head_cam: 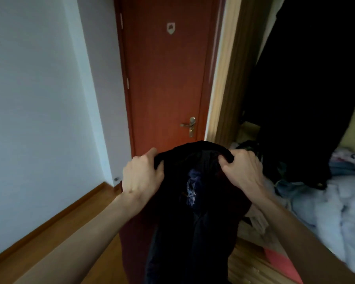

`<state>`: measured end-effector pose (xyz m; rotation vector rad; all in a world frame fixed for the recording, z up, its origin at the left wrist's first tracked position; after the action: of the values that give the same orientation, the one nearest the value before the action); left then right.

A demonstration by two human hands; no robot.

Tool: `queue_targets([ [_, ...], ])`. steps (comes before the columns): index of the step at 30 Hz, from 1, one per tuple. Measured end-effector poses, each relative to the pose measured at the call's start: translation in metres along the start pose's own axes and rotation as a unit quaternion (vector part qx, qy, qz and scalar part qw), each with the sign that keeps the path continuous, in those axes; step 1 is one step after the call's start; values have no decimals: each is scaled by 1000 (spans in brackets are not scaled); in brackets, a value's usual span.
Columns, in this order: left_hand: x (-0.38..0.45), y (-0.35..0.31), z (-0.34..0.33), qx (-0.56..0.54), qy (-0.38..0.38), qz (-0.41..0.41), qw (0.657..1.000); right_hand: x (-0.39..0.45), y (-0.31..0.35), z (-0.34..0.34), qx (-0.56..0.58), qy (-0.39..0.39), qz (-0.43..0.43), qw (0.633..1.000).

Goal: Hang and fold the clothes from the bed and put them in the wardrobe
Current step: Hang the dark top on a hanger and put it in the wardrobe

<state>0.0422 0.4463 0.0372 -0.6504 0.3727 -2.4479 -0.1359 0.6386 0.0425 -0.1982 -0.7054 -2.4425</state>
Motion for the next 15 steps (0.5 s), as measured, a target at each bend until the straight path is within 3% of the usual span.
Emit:
queue_targets([
  [6,55,-61,18,-91,-21,-113,989,6,-18,70,-22,-93,-43,994],
  [15,108,-155,39,-190,-55,-169,966,6,-51,173,-86,-190,-99,973],
])
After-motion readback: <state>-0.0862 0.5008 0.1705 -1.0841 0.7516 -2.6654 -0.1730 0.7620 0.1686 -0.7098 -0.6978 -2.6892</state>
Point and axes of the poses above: each hand's wrist, its own x-axis towards the middle knuckle, its own z-axis out of the back of the hand, y = z × x, the point moved 3 cm from there along x, towards the middle knuckle, and after that the axes turned 9 degrees about y, right-handed, at the moved point
